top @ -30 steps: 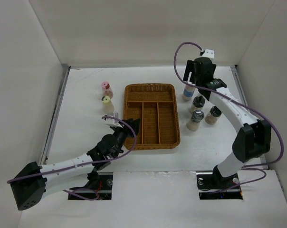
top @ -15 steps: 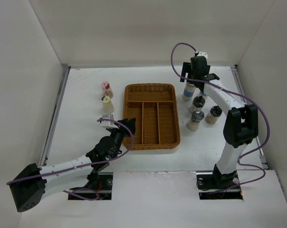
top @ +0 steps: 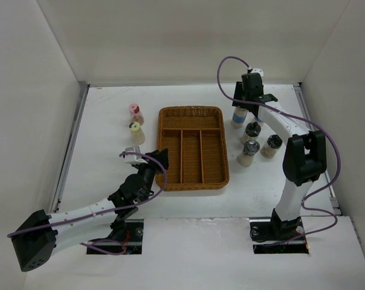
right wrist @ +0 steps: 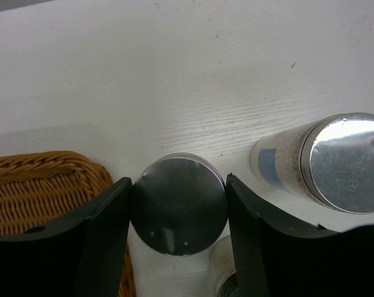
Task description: Organize the condiment bottles
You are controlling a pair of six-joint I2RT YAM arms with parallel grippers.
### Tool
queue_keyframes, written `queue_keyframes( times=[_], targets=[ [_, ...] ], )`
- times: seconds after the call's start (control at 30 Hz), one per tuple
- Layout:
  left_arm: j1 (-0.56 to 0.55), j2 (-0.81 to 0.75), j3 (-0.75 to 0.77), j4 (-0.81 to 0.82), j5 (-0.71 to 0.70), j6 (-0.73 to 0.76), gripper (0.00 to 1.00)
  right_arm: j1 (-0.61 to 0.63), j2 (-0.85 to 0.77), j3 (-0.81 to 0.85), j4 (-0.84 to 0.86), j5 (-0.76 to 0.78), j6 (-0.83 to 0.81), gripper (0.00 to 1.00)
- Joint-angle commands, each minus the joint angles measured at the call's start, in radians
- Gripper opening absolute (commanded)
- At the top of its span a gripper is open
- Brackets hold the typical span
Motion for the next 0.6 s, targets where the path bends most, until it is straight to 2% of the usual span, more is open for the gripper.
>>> queue_keyframes(
  times=[0.0,0.07,0.3,0.57],
  targets=[
    [0.009,-0.019,-0.008,0.029,-0.014,-0.011,0.42,-0.003,-0.018,0.013,0.039,0.019,0.013,0.51],
    [0.009,-0.023,-0.013,0.029,-0.014,-0.016,0.41,-0.004,-0.048,0.013,0.065,0.040,0.020,0.46],
    [0.014,-0.017,-0.013,0.029,-0.014,-0.022,0.41,0.036,-0.202,0.049,0.177,0.134,-0.051,0.42],
    [0.014,-0.020,-0.020,0.029,-0.013,-0.043,0.41,0.209,-0.162,0.181,0.181,0.122,-0.077,0.42]
  ],
)
